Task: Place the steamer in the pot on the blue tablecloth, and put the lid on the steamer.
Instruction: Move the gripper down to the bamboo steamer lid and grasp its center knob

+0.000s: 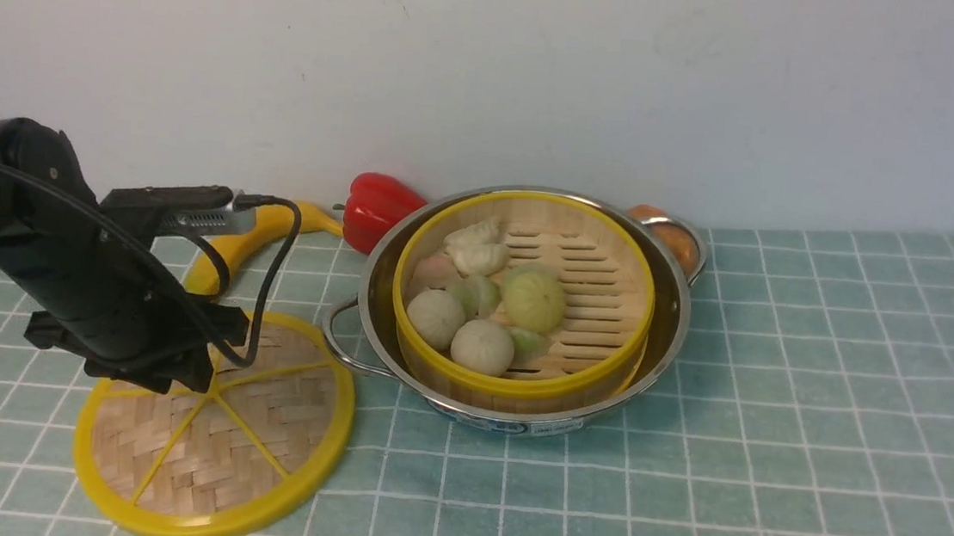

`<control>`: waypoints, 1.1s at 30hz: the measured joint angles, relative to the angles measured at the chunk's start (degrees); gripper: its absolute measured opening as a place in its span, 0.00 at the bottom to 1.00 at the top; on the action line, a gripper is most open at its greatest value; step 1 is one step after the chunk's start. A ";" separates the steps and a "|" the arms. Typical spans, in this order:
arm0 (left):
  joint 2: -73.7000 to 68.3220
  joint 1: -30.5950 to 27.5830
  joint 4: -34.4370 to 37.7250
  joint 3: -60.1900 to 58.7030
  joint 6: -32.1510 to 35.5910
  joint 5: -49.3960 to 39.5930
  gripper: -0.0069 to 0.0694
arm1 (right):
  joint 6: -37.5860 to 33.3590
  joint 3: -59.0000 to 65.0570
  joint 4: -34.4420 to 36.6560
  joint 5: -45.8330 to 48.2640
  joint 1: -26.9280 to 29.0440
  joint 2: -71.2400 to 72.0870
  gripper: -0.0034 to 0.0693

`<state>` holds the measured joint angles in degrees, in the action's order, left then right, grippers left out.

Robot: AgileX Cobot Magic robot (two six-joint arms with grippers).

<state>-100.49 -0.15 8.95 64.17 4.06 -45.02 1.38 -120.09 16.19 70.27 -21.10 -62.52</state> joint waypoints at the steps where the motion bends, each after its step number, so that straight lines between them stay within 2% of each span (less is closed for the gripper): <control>1: -0.18 0.00 0.00 0.00 0.00 0.54 0.41 | 0.00 1.50 0.00 0.00 0.00 1.25 0.68; 6: -0.70 0.00 0.95 0.00 0.00 3.55 0.41 | -0.56 13.27 -0.30 0.27 0.00 9.39 0.68; 11: -0.70 0.00 2.36 0.06 1.09 4.90 0.41 | -0.58 19.04 -0.49 0.56 0.00 13.17 0.68; 28: -5.60 0.00 2.42 0.06 1.15 6.81 0.40 | -0.63 19.80 2.26 0.50 0.00 13.45 0.68; 32: -5.60 0.05 1.83 0.20 1.15 6.38 0.26 | -0.63 19.80 2.42 0.50 0.00 13.45 0.68; 33: -5.60 0.04 1.75 0.24 1.15 6.29 0.25 | -0.63 19.84 2.42 0.50 0.00 13.45 0.68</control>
<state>-106.09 -0.11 10.70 64.41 5.21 -38.72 0.76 -100.25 18.61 70.77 -21.10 -49.07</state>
